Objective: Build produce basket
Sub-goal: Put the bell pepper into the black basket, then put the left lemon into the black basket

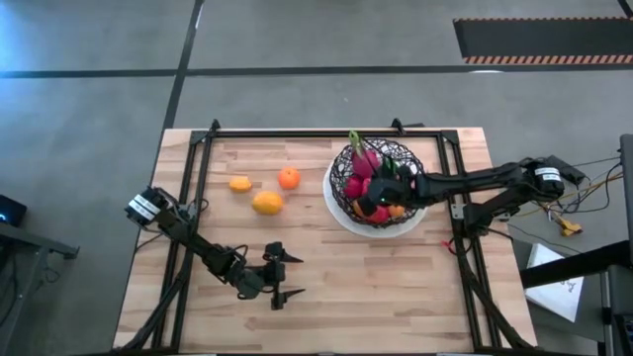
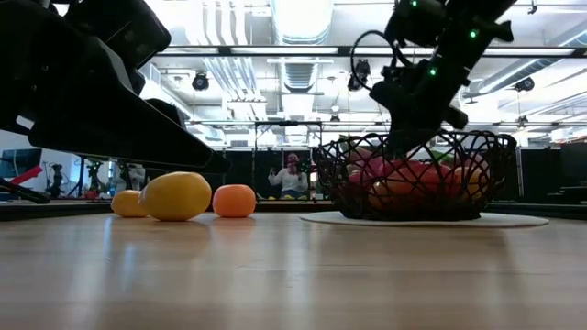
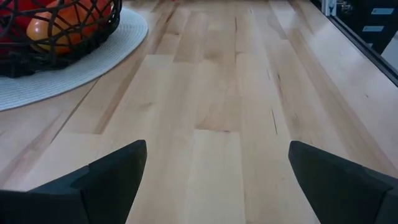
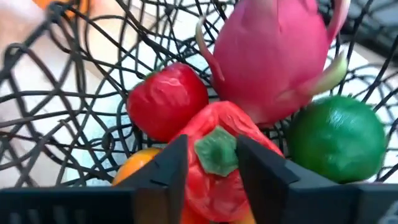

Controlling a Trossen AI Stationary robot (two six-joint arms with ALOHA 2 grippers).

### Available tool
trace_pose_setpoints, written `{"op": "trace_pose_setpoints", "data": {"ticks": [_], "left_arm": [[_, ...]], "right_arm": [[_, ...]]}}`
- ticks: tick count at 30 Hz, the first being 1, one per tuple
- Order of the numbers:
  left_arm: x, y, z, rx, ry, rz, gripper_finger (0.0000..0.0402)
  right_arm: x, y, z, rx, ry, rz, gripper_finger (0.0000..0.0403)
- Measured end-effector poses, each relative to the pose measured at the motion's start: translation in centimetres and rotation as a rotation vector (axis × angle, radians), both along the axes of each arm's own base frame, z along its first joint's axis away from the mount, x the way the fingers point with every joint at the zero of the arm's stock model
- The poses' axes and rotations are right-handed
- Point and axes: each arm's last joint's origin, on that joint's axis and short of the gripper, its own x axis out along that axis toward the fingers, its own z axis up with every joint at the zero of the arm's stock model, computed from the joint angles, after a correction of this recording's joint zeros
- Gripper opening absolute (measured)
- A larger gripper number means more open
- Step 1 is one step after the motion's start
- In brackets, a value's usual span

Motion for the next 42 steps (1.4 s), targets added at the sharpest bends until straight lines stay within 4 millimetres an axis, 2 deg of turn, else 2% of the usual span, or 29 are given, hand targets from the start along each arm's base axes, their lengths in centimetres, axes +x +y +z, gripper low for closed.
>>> {"op": "trace_pose_setpoints", "data": {"ticks": [5, 9, 14, 17, 20, 25, 31, 36, 42], "left_arm": [[0.0, -0.2, 0.3, -0.003, -0.009, -0.002, 0.0376], [-0.3, -0.3, 1.5, -0.017, -0.035, 0.000, 0.0376], [-1.8, 0.4, 3.8, 0.041, -0.021, 0.113, 0.0376], [-3.3, 1.5, 5.3, 0.075, -0.005, 0.247, 0.0376], [-4.8, 2.9, 6.9, 0.050, 0.020, 0.308, 0.0376], [-6.6, 5.1, 9.0, 0.031, 0.043, 0.350, 0.0376], [-7.5, 8.6, 9.6, -0.022, 0.103, 0.391, 0.0376], [-7.8, 13.1, 9.2, -0.050, 0.288, 0.463, 0.0376], [-9.0, 19.1, 8.6, -0.134, 0.511, 0.718, 0.0376]], "right_arm": [[0.6, 0.2, 2.3, -0.038, 0.028, 0.042, 0.0176], [1.2, 2.1, 3.9, -0.124, 0.002, 0.068, 0.0190], [1.4, 7.1, 4.9, -0.284, -0.112, 0.116, 0.0181], [1.3, 10.9, 5.1, -0.352, -0.213, 0.181, 0.0173], [1.1, 14.4, 4.7, -0.370, -0.285, 0.258, 0.0165], [1.3, 19.5, 2.6, -0.363, -0.376, 0.347, 0.0154], [2.4, 24.2, -2.6, -0.340, -0.417, 0.429, 0.0143], [3.4, 27.0, -6.7, -0.345, -0.401, 0.472, 0.0135], [4.8, 29.0, -8.8, -0.382, -0.358, 0.511, 0.0126]]}}
